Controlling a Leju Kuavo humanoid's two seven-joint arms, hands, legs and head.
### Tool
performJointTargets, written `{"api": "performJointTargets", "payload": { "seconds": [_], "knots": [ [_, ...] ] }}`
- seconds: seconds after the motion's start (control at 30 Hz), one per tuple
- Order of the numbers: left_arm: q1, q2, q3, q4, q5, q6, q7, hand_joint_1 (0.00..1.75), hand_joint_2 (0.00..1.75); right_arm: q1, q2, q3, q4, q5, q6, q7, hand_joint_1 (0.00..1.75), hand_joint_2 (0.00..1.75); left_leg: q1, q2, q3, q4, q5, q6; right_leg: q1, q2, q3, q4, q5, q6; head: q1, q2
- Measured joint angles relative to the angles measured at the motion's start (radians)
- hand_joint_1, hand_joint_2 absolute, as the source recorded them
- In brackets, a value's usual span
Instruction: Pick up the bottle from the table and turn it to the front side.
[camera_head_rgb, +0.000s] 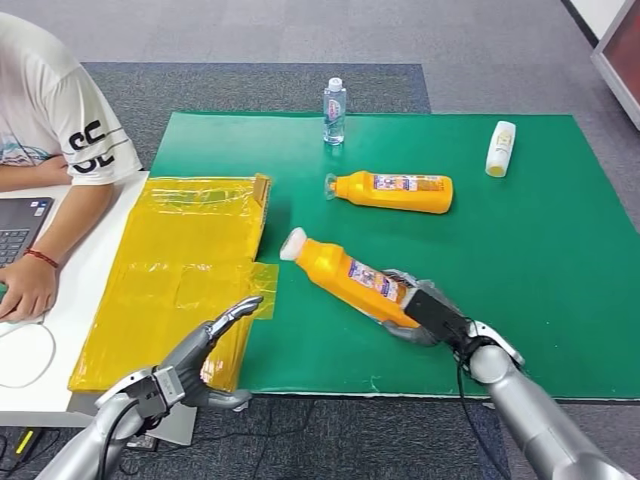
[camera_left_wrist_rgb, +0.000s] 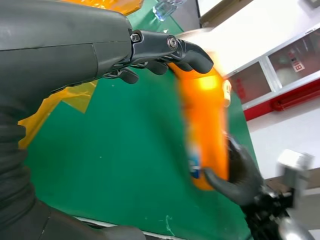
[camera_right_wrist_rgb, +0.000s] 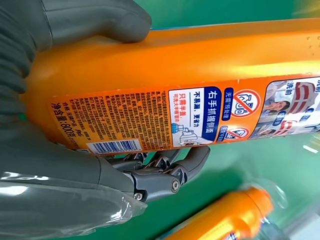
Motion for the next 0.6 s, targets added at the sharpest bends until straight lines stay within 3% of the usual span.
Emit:
{"api": "performJointTargets", "payload": {
  "seconds": [0.23, 0.47, 0.6],
  "knots": [
    [0.022, 0.0, 0.017, 0.0, -0.002, -0.005, 0.0, 0.0, 1.75, 0.134, 0.019, -0.218, -0.133, -0.118, 0.079, -0.028, 1.75, 1.75, 0.0, 0.0, -0.001, 0.0, -0.001, 0.0, 0.0, 0.0, -0.001, 0.0, 0.0, 0.0, 0.0, 0.0],
    [0.023, -0.003, 0.028, 0.001, 0.001, -0.026, 0.0, 0.0, 1.75, 0.169, 0.044, -0.308, -0.185, -0.152, 0.138, -0.034, 1.75, 1.75, 0.0, 0.0, -0.001, 0.0, 0.0, 0.0, 0.0, 0.0, -0.002, 0.0, 0.001, 0.0, 0.0, 0.0],
    [0.016, -0.009, 0.032, 0.006, 0.072, -0.101, 0.0, 0.0, 1.75, 0.181, 0.065, -0.333, -0.214, -0.152, 0.165, -0.051, 1.75, 1.75, 0.0, 0.0, -0.001, 0.0, 0.0, 0.0, 0.0, 0.0, -0.002, 0.0, 0.0, 0.0, 0.0, 0.0]
  ]
}}
